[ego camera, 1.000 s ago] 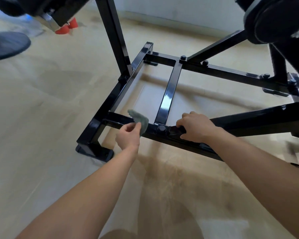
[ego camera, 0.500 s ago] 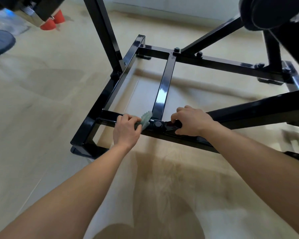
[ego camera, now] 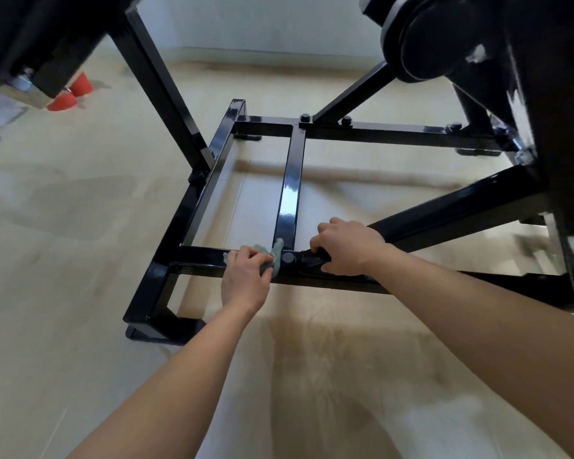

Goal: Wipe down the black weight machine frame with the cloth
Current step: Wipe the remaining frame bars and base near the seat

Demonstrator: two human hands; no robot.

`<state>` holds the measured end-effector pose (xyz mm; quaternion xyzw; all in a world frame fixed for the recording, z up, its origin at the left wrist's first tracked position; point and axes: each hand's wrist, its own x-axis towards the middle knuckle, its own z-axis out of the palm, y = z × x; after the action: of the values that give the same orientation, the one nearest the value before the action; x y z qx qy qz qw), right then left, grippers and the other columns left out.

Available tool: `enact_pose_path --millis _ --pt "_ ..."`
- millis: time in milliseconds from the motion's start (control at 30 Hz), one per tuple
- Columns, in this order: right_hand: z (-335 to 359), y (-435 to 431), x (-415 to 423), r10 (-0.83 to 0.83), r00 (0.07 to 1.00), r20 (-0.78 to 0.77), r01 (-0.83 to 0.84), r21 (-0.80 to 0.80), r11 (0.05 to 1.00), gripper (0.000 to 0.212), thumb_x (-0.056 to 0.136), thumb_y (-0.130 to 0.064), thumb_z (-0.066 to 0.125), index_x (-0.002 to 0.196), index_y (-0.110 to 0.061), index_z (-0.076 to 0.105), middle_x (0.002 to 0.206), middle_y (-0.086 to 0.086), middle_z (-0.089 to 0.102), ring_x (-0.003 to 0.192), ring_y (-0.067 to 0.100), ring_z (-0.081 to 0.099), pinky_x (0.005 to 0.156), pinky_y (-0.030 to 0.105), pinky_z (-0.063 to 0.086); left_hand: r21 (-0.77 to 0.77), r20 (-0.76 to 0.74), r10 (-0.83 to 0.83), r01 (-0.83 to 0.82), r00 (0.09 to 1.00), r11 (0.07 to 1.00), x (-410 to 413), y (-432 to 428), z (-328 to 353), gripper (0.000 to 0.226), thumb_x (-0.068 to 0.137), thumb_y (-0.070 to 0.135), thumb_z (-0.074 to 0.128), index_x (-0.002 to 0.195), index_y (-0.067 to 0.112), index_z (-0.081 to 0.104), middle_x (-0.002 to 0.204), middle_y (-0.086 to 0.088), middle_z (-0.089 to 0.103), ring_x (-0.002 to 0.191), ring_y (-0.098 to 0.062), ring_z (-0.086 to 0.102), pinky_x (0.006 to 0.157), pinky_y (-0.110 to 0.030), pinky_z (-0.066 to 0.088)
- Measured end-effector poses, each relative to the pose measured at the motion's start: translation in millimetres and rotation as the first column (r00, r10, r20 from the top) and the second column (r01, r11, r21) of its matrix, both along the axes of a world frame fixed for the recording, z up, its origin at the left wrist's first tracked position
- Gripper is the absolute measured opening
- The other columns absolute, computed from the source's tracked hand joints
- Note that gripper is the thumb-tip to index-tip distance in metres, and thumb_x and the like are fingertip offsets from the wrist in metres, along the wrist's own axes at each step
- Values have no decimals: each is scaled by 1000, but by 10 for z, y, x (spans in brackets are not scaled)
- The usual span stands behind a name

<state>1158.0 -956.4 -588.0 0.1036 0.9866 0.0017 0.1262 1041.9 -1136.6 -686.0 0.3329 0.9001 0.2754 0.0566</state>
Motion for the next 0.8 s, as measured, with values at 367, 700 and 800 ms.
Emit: enact_pose_path --millis 367,700,800 --pt "22 -16 -13 -18 1000 -11 18 -30 999 26 88 -36 68 113 -30 64 98 -9 42 105 21 47 73 40 50 -67 -38 237 -239 971 969 -238 -154 0 24 98 26 62 119 20 72 126 -8 56 114 -30 44 89 -37 43" --pt "15 -24 -2 -15 1000 -12 15 -24 1000 26 87 -35 68 112 -29 66 97 -8 44 102 20 47 73 40 51 -44 -66 -15 12 998 999 -148 -130 9 23 89 34 73 112 29 75 110 7 58 108 -20 46 85 -32 41" --pt "8 -12 3 -10 1000 -18 10 -22 1000 26 88 -33 68 114 -28 67 98 -8 44 102 20 47 69 36 44 -60 -119 77 -84 990 995 -212 -221 -5 24 92 34 70 115 26 74 116 -1 60 107 -24 47 84 -37 44"
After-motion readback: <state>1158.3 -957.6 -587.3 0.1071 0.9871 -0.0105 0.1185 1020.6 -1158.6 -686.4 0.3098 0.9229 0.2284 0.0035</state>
